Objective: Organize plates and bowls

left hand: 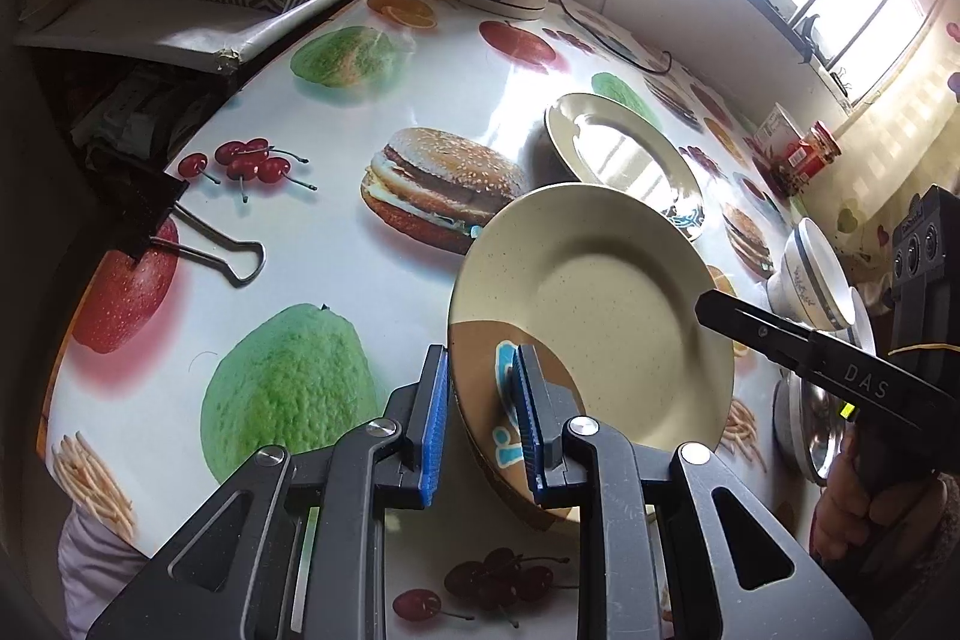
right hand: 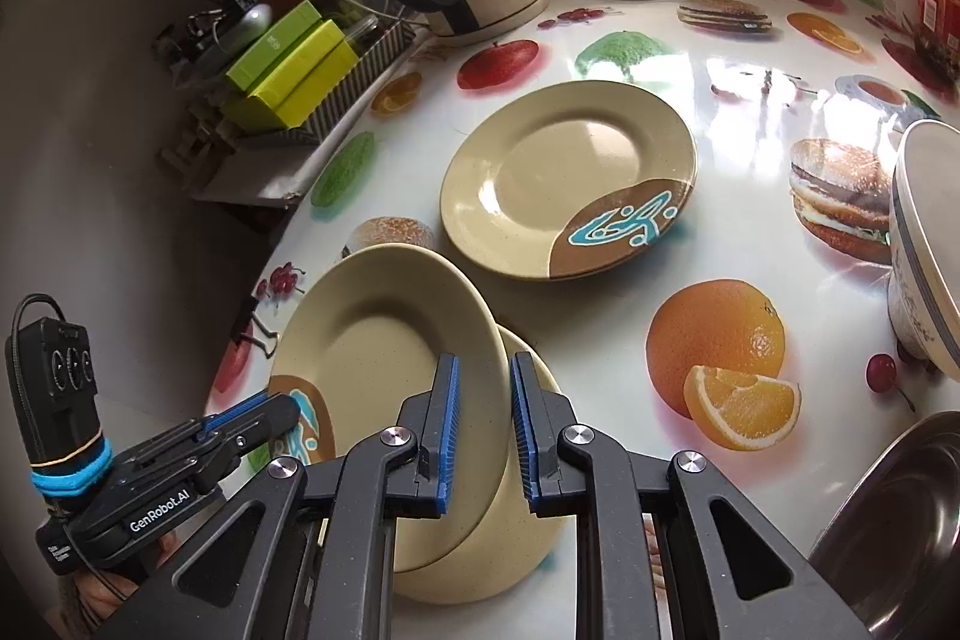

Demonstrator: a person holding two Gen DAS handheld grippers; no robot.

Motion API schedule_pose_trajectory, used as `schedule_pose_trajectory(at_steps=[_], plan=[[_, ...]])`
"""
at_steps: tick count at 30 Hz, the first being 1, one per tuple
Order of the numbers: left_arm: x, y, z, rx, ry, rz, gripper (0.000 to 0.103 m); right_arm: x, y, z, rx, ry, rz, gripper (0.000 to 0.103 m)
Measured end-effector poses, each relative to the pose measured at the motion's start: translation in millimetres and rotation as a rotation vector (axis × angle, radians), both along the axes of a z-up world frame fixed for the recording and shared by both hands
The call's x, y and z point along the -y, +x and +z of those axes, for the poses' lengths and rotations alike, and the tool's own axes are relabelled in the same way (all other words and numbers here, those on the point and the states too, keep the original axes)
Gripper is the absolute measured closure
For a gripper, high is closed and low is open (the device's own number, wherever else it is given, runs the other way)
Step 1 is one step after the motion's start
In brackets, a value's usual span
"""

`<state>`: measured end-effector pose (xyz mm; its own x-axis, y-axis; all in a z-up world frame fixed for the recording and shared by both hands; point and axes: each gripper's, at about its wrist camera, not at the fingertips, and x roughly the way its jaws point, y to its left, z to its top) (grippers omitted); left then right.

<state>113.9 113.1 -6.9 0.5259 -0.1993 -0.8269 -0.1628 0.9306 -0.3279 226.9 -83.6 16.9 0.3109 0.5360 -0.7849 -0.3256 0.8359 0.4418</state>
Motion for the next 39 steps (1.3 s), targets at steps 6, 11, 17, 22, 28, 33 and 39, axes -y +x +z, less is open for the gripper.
schedule_pose_trajectory(at_steps=[6,11,17,22,28,33,39], plan=[[5,-3,-5,-0.014,0.006,-0.008,0.081,11,-8,-7,-0.013,-0.002,-0.017,0.086],[8,-4,-9,-0.028,0.009,-0.01,0.081,15,-13,-11,-0.019,-0.006,-0.023,0.086],[12,-5,-10,-0.029,0.027,-0.013,0.081,15,-17,-15,-0.02,-0.011,-0.026,0.086],[13,-5,-10,-0.028,0.031,-0.012,0.081,17,-19,-18,-0.021,-0.013,-0.025,0.086],[15,-5,-10,-0.029,0.049,-0.014,0.081,15,-20,-17,-0.002,-0.026,-0.021,0.086],[16,-4,-10,-0.032,0.045,-0.012,0.081,14,-20,-17,0.003,-0.029,-0.021,0.086],[15,-4,-11,-0.035,0.046,-0.009,0.081,15,-20,-17,0.007,-0.035,-0.028,0.084]])
